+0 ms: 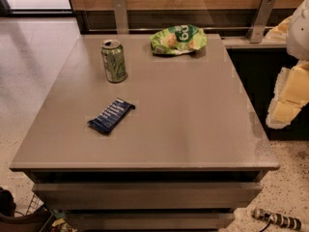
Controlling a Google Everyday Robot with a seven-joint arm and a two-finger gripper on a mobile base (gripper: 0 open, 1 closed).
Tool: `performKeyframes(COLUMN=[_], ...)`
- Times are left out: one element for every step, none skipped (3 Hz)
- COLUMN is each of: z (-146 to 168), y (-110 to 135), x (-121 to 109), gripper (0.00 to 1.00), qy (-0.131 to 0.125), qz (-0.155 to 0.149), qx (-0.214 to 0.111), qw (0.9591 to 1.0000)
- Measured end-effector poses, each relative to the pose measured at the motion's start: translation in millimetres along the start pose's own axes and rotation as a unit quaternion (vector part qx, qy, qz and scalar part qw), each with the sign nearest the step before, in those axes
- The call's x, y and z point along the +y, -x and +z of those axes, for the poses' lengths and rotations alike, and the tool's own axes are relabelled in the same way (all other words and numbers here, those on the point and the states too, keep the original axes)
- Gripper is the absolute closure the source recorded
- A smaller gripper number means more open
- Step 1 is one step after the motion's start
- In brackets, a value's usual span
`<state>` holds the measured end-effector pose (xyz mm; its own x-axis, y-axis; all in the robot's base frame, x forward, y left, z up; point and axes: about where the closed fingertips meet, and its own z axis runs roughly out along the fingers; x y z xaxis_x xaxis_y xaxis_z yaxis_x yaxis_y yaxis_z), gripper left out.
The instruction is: Pick green rice chip bag
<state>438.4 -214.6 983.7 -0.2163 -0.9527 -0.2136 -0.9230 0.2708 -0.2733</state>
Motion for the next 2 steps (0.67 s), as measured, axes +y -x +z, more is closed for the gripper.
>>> performKeyframes(z=[0, -6], y=[0, -10], x=[0, -26], gripper=[0.00, 0.00], qy=[0.000, -0.044], qz=[0.000, 0.035], qx=[0.000, 0.003], qw=[1.0000, 0.9984])
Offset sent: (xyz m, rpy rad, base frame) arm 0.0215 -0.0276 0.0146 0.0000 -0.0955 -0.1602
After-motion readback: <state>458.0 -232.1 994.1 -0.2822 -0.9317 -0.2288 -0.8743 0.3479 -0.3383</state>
